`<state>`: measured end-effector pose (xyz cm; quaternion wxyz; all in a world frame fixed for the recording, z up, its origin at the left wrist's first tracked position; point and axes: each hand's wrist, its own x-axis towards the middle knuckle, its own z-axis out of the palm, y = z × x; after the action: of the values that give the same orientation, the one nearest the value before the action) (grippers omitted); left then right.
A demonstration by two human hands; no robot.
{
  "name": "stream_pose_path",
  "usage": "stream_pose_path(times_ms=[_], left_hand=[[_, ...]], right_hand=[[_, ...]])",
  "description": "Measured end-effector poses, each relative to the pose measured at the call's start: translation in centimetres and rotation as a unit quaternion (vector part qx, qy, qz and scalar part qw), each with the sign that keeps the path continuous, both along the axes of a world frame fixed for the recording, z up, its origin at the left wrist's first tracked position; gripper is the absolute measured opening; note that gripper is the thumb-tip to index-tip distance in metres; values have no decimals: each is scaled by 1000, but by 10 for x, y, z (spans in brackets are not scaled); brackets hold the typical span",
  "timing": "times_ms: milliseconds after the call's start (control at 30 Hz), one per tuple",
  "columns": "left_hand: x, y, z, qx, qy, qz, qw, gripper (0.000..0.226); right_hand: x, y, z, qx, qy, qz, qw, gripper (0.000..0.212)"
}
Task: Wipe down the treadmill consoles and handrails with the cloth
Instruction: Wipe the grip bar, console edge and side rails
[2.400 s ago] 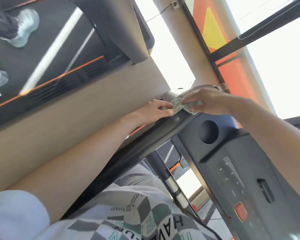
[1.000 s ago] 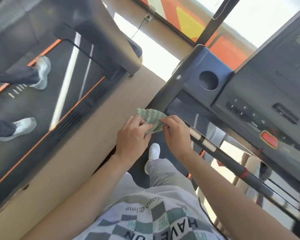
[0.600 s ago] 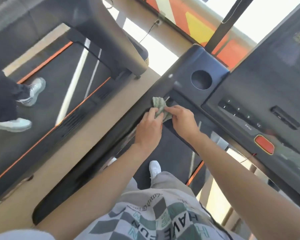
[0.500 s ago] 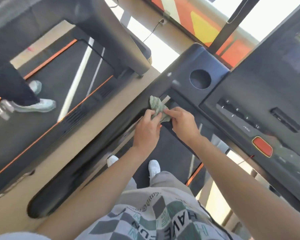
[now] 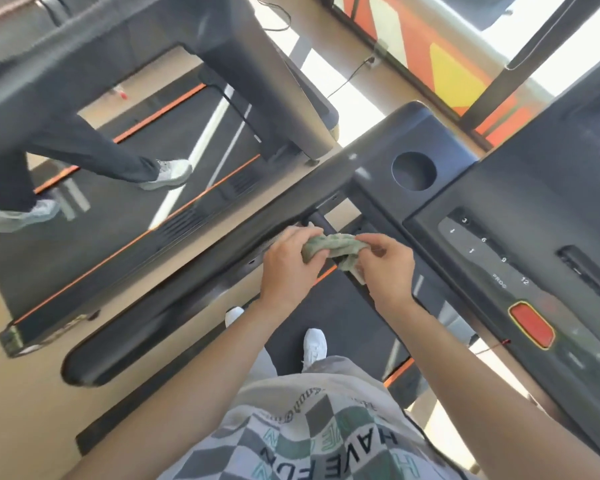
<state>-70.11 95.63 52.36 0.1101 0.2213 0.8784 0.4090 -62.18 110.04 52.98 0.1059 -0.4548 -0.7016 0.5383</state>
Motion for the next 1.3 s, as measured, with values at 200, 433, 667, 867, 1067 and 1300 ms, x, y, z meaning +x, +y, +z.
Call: stream_pose_path(times_ms=[200,433,667,867,1067,1300], left_hand=[[-39,-6,7,-105,197,2,975,25],[-43,-41,-14,-160,236,-38,958,22],[-13,-78,-9,-129,106,49,985,24],[-4,-89,1,100,-237,178,950,18],[9,-88,0,-3,-222,106,969,30],[2,-134,4,-161,190,110,962,32]], right_hand=[[-49,-13,-2,118,36,35,992,29],[-67,-38,-22,252,21,180,951,32],[-23,-63,-29,55,-18,200,978,27],[-5,-72,-10,-332,55,100,936,19],[-12,-94,-14,-416,42,65,906,22],[-37,-115,-35,-245,24,-139,959,20]])
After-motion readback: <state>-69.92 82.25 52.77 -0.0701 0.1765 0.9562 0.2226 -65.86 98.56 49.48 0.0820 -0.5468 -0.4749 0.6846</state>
